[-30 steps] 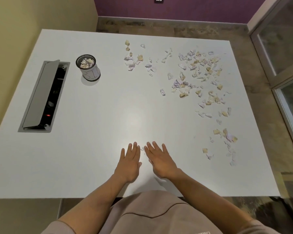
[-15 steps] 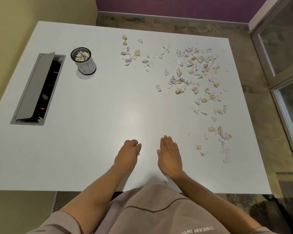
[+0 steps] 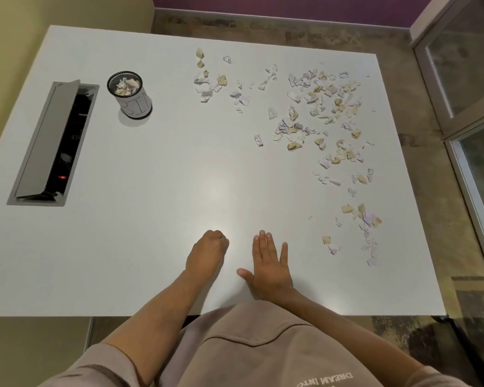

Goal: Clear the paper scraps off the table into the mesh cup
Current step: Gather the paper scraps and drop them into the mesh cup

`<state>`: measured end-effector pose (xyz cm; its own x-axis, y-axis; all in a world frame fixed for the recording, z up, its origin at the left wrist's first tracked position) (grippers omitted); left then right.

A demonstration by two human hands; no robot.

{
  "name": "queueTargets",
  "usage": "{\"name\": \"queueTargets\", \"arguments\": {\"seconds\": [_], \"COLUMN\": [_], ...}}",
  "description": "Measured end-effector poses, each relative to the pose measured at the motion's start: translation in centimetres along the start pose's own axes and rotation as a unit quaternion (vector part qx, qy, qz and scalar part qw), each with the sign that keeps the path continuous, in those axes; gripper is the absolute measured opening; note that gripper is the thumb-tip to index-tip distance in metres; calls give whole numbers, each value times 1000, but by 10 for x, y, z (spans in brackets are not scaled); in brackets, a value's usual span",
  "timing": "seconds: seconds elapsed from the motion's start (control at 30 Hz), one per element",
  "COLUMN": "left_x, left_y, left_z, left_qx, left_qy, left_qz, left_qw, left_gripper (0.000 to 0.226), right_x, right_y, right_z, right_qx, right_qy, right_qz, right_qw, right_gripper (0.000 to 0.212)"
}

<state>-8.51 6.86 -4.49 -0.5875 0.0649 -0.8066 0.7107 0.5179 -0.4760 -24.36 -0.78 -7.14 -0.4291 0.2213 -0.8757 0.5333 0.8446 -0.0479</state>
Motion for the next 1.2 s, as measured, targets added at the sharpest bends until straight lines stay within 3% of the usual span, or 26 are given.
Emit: {"name": "queueTargets", "arguments": {"seconds": [0.33, 0.53, 0.63, 0.77, 0.9, 0.97, 1.07, 1.1, 1.2], "left_x": [-4, -6, -7, -6, -4, -4, -4, -5, -9], "left_y": [-7, -6, -6, -8, -4, 0, -5, -8, -16], "left_z": [-1, -1, 1, 1, 3, 3, 1, 0, -3], "left_qx": [7, 6, -54, -145, -223, -271, -304, -305, -292], "left_qy": [4, -40, -94, -151, -134, -110, -93, -94, -107], "left_qz": [35, -49, -145, -289, -401, -489, -631, -651, -653], "left_qw": [999, 998, 983, 934, 878, 822, 708, 688, 690], "left_gripper": [18, 6, 12, 12, 8, 10, 18, 19, 20], "right_x": [-24, -31, -29, -24, -26, -29, -34, -38, -49], "right_y": [22, 29, 30, 30, 25, 23, 22, 22, 16], "right_z": [18, 22, 24, 29, 34, 36, 37, 36, 33], "right_qx": [-65, -101, -102, -98, -87, -84, -59, -46, 6], "right_qy": [-12, -54, -51, -23, -7, -8, -11, -14, -25], "right_qz": [-5, -2, 1, 40, 125, 173, 247, 279, 423], "right_qw": [998, 993, 993, 994, 988, 981, 967, 959, 906], "right_gripper": [82, 76, 70, 56, 82, 84, 72, 66, 43]}}
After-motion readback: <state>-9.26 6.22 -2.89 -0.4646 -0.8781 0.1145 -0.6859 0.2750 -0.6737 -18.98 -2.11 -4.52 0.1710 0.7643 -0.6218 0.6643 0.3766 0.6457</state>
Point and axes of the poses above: each hand's wrist, its own z-axis towards the middle knuckle, its own x-axis out of the palm, y = z × x, the point moved 3 cm from there along z, towards the middle knuckle, and after that the axes turned 10 degrees about -z, right-handed, at the moved point
